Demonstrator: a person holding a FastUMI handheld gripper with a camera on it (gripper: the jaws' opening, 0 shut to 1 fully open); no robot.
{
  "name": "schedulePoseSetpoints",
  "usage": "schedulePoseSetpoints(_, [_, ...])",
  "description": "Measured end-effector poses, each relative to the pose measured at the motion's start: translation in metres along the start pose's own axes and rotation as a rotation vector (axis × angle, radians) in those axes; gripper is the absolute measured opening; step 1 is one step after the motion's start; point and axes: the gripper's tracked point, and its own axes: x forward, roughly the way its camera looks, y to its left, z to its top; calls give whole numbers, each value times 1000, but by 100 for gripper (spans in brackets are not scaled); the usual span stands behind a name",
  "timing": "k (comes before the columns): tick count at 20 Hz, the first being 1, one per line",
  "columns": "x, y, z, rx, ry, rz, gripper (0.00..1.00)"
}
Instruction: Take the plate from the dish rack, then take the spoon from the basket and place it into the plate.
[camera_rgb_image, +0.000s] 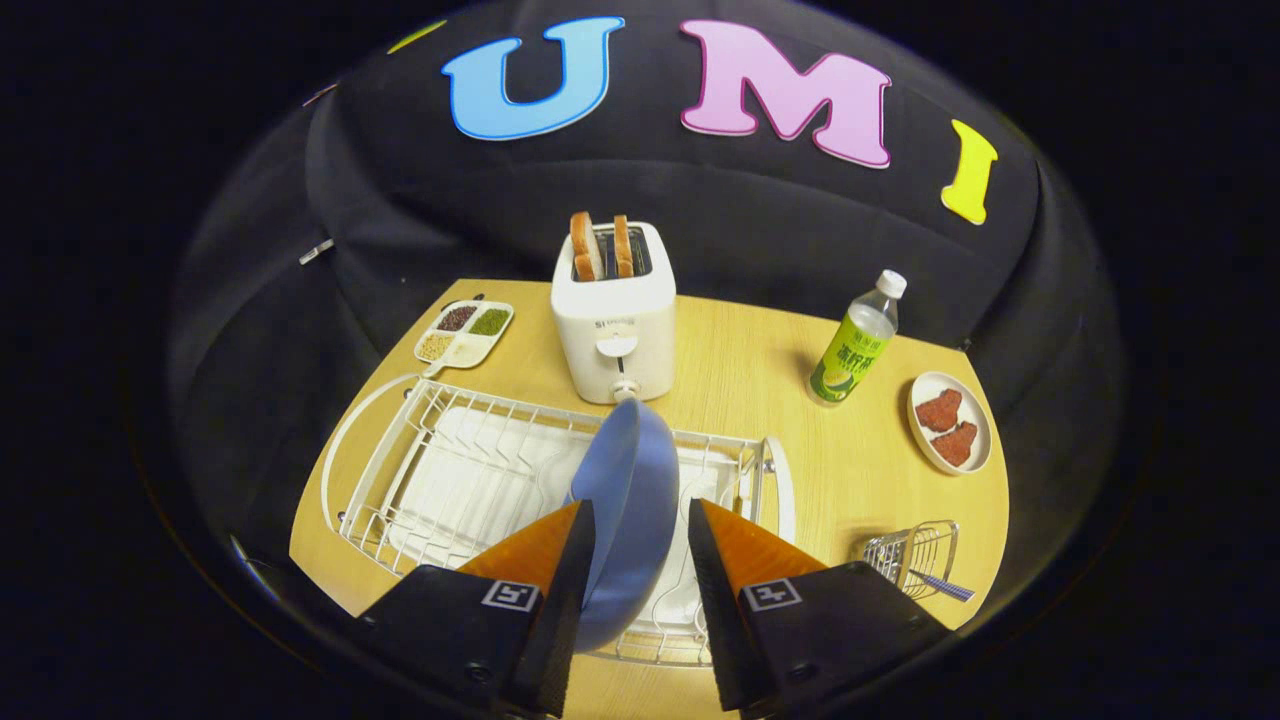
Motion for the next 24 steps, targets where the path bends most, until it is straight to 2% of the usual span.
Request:
schedulePoseSetpoints(3, [8,7,-5,60,55,-2,46])
schedulePoseSetpoints(10, [6,-1,4,126,34,-98,30])
schedulePoseSetpoints(13, [-1,-3,14,85,-21,-177,30])
schedulePoseSetpoints(16, [-7,4,26,13,-77,-211,28])
schedulePoseSetpoints(21, [-21,-12,34,20,-122,-268,28])
schedulePoseSetpoints(23, [-22,-18,35,50,-127,-266,26])
schedulePoseSetpoints(24, [-19,-16,31,71,-116,-230,24])
